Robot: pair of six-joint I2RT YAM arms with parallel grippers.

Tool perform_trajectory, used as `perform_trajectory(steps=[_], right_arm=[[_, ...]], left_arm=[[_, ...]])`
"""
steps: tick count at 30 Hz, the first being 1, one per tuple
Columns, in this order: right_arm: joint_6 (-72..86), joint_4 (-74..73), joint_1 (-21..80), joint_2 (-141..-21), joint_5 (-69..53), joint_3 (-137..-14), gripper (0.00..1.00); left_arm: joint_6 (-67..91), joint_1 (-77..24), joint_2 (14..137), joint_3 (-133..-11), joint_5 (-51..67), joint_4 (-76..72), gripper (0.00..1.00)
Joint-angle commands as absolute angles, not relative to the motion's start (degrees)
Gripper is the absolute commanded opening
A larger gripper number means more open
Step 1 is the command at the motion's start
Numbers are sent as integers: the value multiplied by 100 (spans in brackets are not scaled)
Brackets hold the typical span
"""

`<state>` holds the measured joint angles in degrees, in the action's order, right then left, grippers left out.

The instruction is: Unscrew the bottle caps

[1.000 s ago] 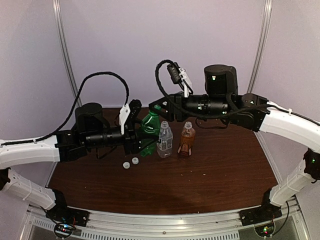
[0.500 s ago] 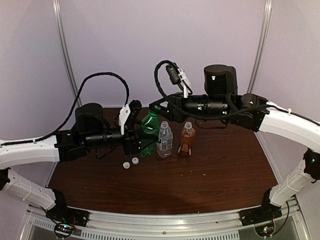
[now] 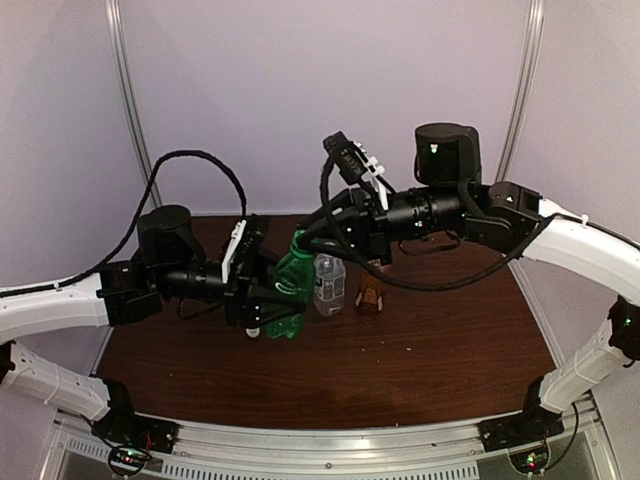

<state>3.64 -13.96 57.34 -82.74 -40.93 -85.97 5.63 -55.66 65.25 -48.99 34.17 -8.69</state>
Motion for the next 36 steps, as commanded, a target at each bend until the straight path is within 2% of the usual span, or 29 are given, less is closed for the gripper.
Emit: perform_trajectory(steps=[1, 7, 14, 23, 36], right_arm=[[-1009, -1979, 5678, -8436, -5589, -8942, 12], [-1577, -2425, 5662, -8675, -6261, -9253, 12], [-1535, -2462, 5660, -8686, -6251, -9326, 12], [-833, -1909, 5660, -8499, -5369, -8983, 27], [-679, -1834, 5653, -8388, -5243, -8823, 45]], left_arm=[[588, -5641, 6372, -4878, 5591, -1359, 10], [703, -5642, 6495, -4909, 6075, -1569, 9], [699, -5636, 6541, -4944, 5926, -1579, 8], [646, -5639, 6476, -4958, 5258, -1526, 8], [626, -5634, 6539, -4993, 4970, -1520, 5]])
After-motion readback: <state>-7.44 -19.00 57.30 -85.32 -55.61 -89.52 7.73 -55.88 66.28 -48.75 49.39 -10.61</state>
